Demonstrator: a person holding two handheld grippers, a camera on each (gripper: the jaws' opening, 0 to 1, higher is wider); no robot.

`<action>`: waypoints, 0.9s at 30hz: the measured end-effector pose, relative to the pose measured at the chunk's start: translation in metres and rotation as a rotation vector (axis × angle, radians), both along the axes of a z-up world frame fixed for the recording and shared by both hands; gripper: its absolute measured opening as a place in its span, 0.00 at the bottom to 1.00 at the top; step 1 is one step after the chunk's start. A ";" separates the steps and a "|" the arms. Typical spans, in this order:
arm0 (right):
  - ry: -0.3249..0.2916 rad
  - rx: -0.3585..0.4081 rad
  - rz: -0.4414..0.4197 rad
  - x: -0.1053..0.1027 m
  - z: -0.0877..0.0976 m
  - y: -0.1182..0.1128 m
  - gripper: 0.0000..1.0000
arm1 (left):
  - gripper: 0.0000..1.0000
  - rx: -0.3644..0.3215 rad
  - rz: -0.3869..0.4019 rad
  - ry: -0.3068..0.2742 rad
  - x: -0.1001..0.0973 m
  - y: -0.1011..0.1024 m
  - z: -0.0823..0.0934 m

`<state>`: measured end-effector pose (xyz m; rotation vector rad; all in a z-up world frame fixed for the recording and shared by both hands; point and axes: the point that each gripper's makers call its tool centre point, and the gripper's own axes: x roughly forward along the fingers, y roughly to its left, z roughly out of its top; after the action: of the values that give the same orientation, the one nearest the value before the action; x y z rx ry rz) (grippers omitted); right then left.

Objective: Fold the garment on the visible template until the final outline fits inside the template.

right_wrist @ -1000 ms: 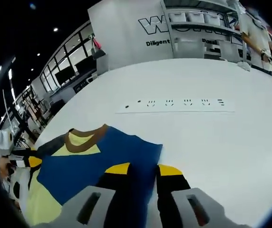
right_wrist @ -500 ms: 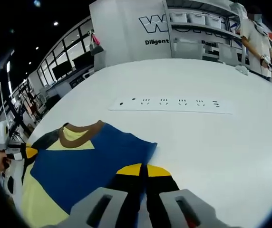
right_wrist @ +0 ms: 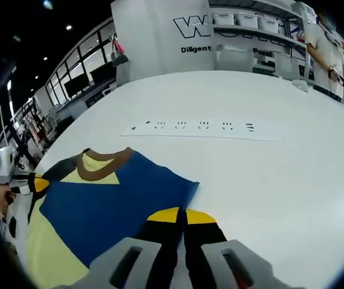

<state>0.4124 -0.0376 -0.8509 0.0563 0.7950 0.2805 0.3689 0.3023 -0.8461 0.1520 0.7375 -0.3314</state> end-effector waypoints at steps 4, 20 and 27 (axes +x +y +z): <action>0.005 -0.012 -0.012 0.002 0.000 -0.018 0.00 | 0.06 -0.022 -0.021 -0.005 0.004 -0.017 0.000; 0.008 -0.088 -0.056 0.002 0.000 -0.074 0.00 | 0.06 -0.056 -0.066 -0.007 0.013 -0.068 -0.001; 0.004 -0.152 -0.116 0.003 0.002 -0.110 0.00 | 0.06 -0.061 -0.072 -0.014 0.015 -0.080 -0.002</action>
<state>0.4152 -0.1473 -0.8485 -0.0401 0.8115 0.1098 0.3836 0.2220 -0.8482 0.1233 0.7087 -0.4204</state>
